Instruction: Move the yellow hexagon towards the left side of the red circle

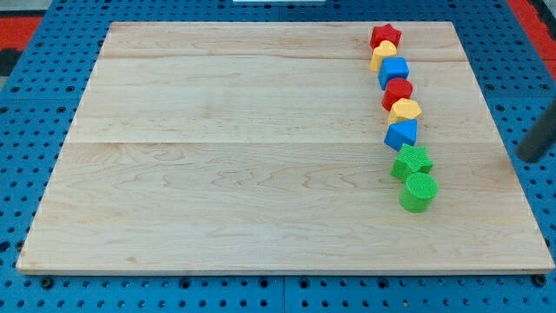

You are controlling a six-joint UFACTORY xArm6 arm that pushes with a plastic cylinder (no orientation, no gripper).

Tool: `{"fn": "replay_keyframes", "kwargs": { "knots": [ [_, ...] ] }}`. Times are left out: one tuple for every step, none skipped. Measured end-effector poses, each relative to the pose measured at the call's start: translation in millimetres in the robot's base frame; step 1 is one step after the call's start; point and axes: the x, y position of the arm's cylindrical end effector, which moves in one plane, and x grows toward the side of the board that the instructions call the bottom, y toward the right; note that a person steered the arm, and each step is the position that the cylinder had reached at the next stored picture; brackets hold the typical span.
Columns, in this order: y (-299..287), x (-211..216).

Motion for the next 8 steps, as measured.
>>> {"fn": "replay_keyframes", "kwargs": {
  "knots": [
    [-65.3, -29.6],
    [-90.7, -34.8],
    [-90.7, -34.9],
    [-90.7, -35.1],
    [-88.5, -35.2],
    [-88.5, -39.1],
    [-98.5, -48.6],
    [-159.4, -63.7]
  ]
}}
